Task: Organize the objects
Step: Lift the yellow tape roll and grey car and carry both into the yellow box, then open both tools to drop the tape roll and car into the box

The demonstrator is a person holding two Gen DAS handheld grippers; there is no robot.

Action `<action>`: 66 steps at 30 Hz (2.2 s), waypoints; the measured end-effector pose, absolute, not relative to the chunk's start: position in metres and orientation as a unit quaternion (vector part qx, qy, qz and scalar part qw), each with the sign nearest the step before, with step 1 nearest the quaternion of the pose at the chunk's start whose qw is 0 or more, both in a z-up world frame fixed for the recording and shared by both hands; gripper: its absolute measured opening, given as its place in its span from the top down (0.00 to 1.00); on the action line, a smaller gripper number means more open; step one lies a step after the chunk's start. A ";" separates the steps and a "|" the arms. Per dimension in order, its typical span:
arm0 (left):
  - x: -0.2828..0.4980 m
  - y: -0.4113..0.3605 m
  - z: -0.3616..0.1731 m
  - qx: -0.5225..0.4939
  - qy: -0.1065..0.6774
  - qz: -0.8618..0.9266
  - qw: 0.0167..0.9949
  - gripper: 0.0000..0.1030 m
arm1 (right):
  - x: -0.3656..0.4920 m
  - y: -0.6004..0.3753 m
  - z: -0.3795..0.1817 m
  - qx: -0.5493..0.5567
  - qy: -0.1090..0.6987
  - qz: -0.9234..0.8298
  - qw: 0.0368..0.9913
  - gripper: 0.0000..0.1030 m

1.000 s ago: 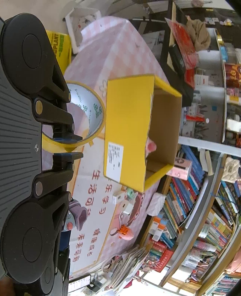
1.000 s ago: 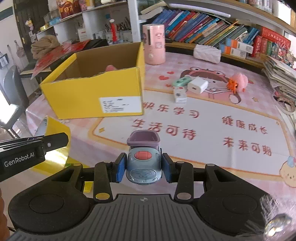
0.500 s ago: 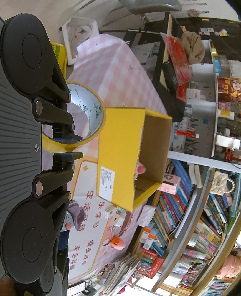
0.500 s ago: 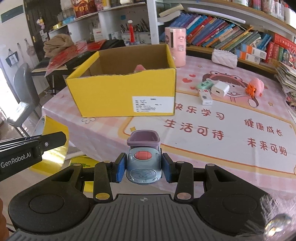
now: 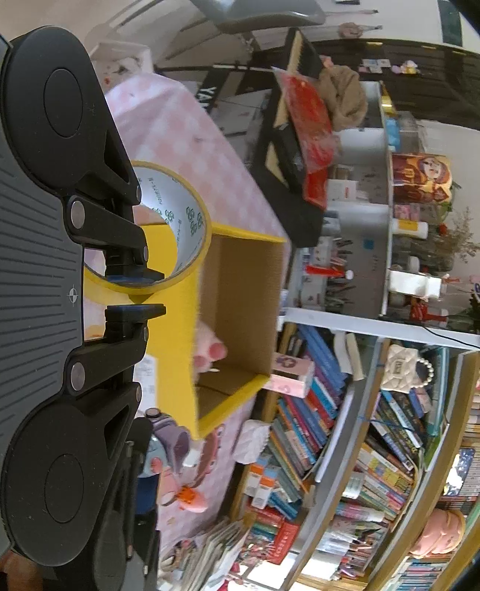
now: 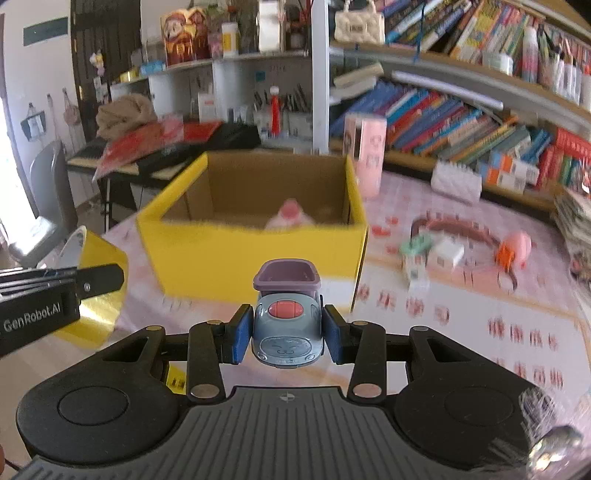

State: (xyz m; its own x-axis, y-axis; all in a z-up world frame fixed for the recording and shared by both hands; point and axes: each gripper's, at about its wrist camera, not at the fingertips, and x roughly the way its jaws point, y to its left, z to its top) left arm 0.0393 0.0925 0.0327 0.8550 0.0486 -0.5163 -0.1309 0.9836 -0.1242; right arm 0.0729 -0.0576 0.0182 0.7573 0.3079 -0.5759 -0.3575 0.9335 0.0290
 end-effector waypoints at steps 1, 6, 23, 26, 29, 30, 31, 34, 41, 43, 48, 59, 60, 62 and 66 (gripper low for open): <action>0.045 0.092 0.034 -0.076 0.263 0.048 0.961 0.91 | 0.081 -0.057 0.021 -0.040 0.293 0.179 0.938 0.63; 0.087 0.091 0.040 -0.069 0.254 0.054 0.963 0.91 | 0.125 -0.058 0.036 -0.034 0.273 0.187 0.943 0.63; 0.195 0.065 0.017 -0.035 0.300 0.043 0.952 0.91 | 0.241 -0.062 0.034 -0.028 0.278 0.213 0.936 0.63; 0.205 0.068 0.004 -0.036 0.326 0.049 0.944 0.91 | 0.252 -0.054 0.026 -0.043 0.287 0.229 0.929 0.63; 0.213 0.071 -0.005 -0.037 0.345 0.055 0.936 0.91 | 0.262 -0.045 0.017 -0.056 0.299 0.243 0.921 0.63; 0.215 0.072 -0.007 -0.037 0.350 0.057 0.934 0.91 | 0.265 -0.043 0.014 -0.060 0.303 0.248 0.918 0.63; 0.217 0.073 -0.010 -0.038 0.355 0.060 0.932 0.91 | 0.268 -0.040 0.011 -0.065 0.308 0.252 0.915 0.63; 0.222 0.075 -0.015 -0.040 0.367 0.064 0.927 0.89 | 0.276 -0.032 0.004 -0.077 0.318 0.263 0.908 0.63; 0.231 0.078 -0.029 -0.039 0.398 0.070 0.914 0.83 | 0.291 -0.020 -0.006 -0.093 0.335 0.276 0.896 0.63; 0.232 0.078 -0.029 -0.037 0.395 0.070 0.915 0.83 | 0.295 -0.017 -0.007 -0.096 0.336 0.277 0.895 0.63; 0.231 0.073 -0.029 -0.028 0.392 0.064 0.918 0.74 | 0.300 -0.015 -0.005 -0.093 0.335 0.282 0.894 0.63; 0.225 0.068 -0.020 -0.017 0.358 0.069 0.931 0.42 | 0.297 -0.007 0.002 -0.095 0.323 0.303 0.892 0.63; 0.224 0.067 -0.021 -0.016 0.359 0.068 0.931 0.41 | 0.297 -0.007 0.000 -0.095 0.325 0.302 0.891 0.63; 0.224 0.067 -0.022 -0.018 0.362 0.070 0.929 0.40 | 0.299 -0.007 0.000 -0.097 0.327 0.303 0.890 0.63; 0.222 0.067 -0.022 -0.019 0.359 0.073 0.930 0.38 | 0.300 -0.007 0.000 -0.097 0.329 0.302 0.890 0.63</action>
